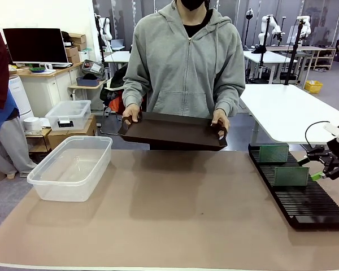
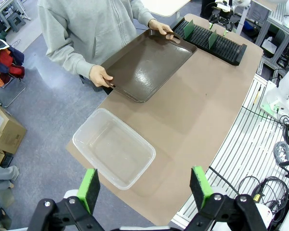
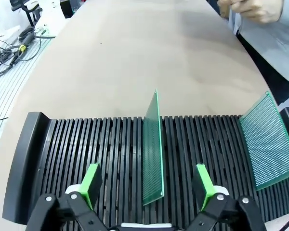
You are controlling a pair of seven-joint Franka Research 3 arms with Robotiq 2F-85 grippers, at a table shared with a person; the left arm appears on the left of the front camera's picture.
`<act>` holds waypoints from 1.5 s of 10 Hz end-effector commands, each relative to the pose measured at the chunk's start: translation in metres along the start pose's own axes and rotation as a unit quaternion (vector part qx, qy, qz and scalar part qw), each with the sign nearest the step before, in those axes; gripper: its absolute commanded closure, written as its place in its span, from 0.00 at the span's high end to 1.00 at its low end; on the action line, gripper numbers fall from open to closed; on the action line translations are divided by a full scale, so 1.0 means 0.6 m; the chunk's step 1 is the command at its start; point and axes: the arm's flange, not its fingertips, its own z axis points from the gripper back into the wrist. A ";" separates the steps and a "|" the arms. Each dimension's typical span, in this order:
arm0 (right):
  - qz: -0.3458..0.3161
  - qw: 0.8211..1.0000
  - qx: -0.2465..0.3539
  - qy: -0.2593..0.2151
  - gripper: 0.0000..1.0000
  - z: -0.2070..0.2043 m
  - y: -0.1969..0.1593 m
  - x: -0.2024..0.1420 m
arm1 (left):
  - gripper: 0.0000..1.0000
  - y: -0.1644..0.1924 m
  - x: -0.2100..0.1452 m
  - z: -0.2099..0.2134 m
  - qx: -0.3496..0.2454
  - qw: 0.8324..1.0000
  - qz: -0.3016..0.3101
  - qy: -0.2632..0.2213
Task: Sort PCBs into racks and boxes based on the side picked up.
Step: If the short side of the Blank PCB is picked up, insert it into the PCB Rack ; if the long side is picked up, place it in the Organizing box.
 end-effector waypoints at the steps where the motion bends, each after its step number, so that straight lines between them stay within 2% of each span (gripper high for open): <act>1: 0.018 0.999 -0.032 -0.010 1.00 0.004 0.014 0.008 | 1.00 -0.001 -0.001 -0.002 -0.001 1.000 0.003 0.000; 4: 0.020 0.998 -0.053 -0.016 1.00 0.012 0.019 0.019 | 1.00 -0.001 -0.001 -0.002 -0.001 1.000 0.003 0.000; 5: 0.009 1.000 -0.023 -0.007 1.00 0.020 0.003 0.016 | 1.00 -0.001 -0.001 -0.002 -0.001 1.000 0.003 0.000; 15: 0.007 1.000 -0.026 -0.010 1.00 0.019 0.005 0.016 | 1.00 -0.001 -0.001 -0.002 -0.001 1.000 0.003 0.000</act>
